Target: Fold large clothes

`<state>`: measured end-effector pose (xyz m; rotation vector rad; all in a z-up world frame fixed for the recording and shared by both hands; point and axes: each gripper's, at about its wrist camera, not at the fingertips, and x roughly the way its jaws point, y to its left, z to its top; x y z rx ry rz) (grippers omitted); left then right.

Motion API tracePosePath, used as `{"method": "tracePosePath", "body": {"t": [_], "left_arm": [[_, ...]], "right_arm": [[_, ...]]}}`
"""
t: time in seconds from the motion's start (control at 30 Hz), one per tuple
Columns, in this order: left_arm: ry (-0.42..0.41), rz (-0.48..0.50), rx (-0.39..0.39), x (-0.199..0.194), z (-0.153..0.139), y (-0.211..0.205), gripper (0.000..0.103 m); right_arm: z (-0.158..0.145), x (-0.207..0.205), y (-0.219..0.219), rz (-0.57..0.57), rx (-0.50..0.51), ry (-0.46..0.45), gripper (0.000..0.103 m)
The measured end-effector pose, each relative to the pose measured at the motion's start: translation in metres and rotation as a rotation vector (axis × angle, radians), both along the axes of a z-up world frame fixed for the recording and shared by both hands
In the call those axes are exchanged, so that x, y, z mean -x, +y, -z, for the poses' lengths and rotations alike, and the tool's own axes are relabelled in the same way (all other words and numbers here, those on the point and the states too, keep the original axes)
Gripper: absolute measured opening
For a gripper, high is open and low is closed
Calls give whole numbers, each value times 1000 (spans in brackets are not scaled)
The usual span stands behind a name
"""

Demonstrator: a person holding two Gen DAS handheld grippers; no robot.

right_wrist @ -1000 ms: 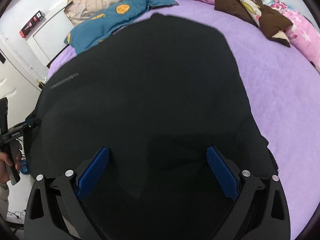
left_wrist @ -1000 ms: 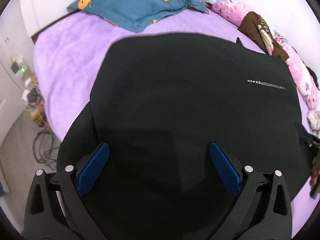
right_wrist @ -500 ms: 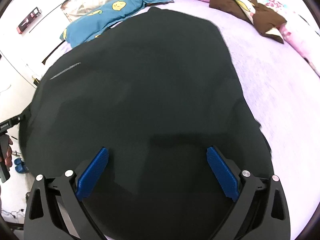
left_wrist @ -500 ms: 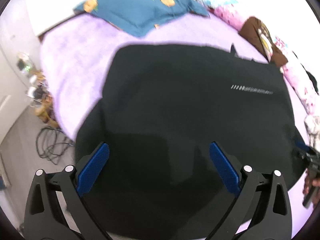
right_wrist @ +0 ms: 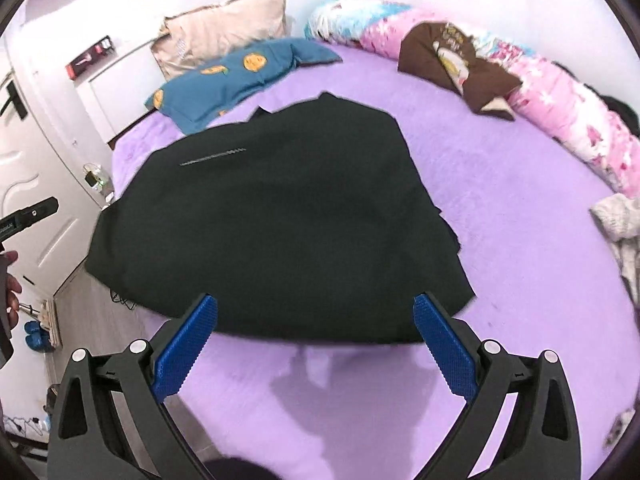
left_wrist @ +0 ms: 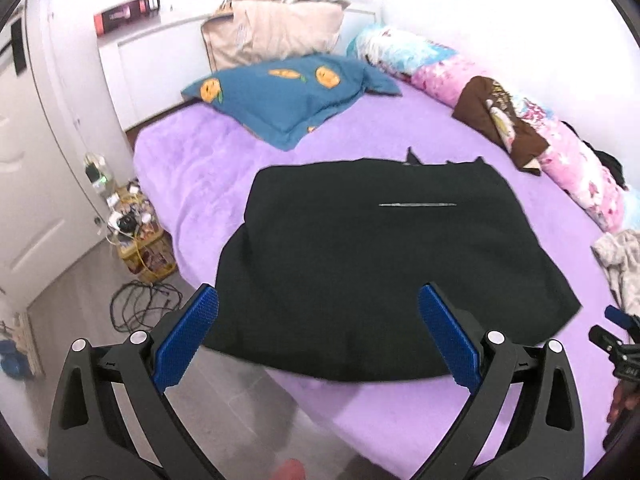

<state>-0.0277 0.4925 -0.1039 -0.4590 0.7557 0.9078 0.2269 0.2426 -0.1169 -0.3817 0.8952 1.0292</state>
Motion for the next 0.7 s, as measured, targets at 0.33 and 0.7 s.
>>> {"method": "tracePosePath", "body": {"t": [0.33,0.7], "left_arm": [[-33,5,-17,51,-43,-103,97],[-36,10,33,96,-36,-184,97]], "right_arm": [[-57,93,-67,-19,-98,-83,97],[-72,161,-121,-13,-129,-108,97]]}}
